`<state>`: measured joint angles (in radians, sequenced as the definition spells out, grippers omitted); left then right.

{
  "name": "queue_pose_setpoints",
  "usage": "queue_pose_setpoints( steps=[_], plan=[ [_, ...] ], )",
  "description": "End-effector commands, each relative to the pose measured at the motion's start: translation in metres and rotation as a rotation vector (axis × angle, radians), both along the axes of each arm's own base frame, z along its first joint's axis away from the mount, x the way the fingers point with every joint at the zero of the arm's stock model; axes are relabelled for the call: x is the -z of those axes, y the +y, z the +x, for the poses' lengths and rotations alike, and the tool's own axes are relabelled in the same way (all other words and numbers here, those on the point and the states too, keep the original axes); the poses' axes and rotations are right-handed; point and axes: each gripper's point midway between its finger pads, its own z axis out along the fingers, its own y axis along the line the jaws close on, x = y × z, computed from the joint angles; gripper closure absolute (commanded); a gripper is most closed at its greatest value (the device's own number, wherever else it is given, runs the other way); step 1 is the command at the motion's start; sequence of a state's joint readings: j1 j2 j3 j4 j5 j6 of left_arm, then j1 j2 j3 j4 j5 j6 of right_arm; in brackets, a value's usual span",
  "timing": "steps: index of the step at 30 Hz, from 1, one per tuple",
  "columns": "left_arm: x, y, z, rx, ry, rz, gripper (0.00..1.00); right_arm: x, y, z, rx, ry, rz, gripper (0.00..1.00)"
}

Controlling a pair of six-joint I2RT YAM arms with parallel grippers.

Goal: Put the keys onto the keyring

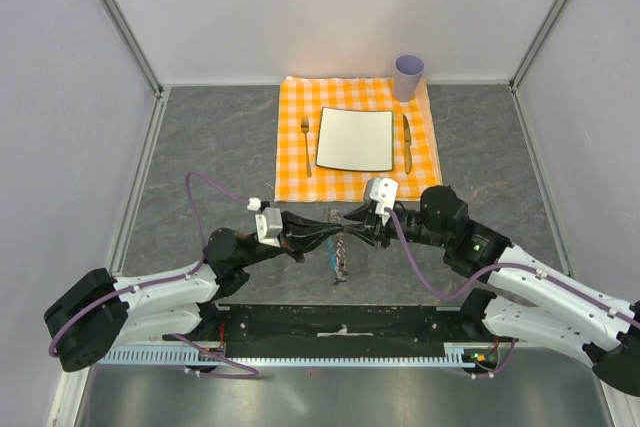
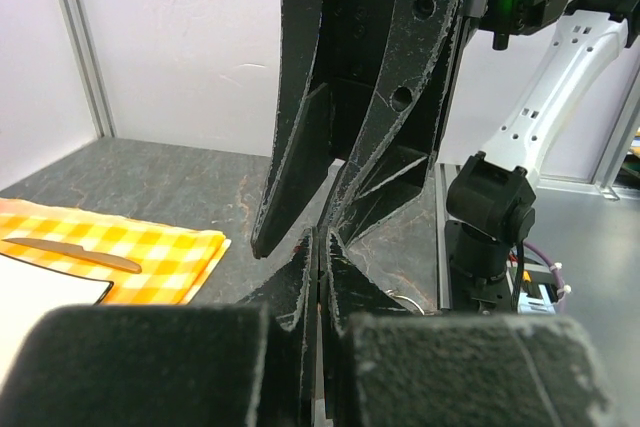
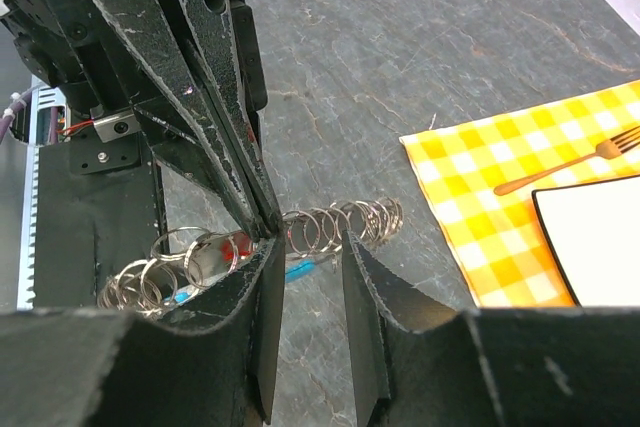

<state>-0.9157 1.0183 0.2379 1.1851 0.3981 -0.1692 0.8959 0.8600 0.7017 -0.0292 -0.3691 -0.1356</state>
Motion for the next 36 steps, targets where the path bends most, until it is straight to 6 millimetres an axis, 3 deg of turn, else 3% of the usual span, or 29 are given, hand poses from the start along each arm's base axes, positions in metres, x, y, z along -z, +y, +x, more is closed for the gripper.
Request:
queue_pose_setpoints(
  steps=[1,19,33,36],
  plan=[
    [-0.031,0.009,0.0,-0.038,-0.104,-0.095,0.98,-0.009,0.008,-0.015,-0.091,-0.001,0.046,0.63],
    [-0.025,0.009,0.005,-0.057,-0.092,-0.071,0.98,0.004,-0.004,-0.019,-0.056,0.045,0.017,0.63],
    [-0.021,0.004,0.001,-0.023,-0.09,-0.057,0.98,-0.003,-0.001,-0.01,-0.038,0.011,0.033,0.64],
    [-0.02,0.004,0.0,-0.022,-0.089,-0.055,0.98,-0.015,0.002,-0.011,-0.056,-0.009,0.066,0.66]
  ],
)
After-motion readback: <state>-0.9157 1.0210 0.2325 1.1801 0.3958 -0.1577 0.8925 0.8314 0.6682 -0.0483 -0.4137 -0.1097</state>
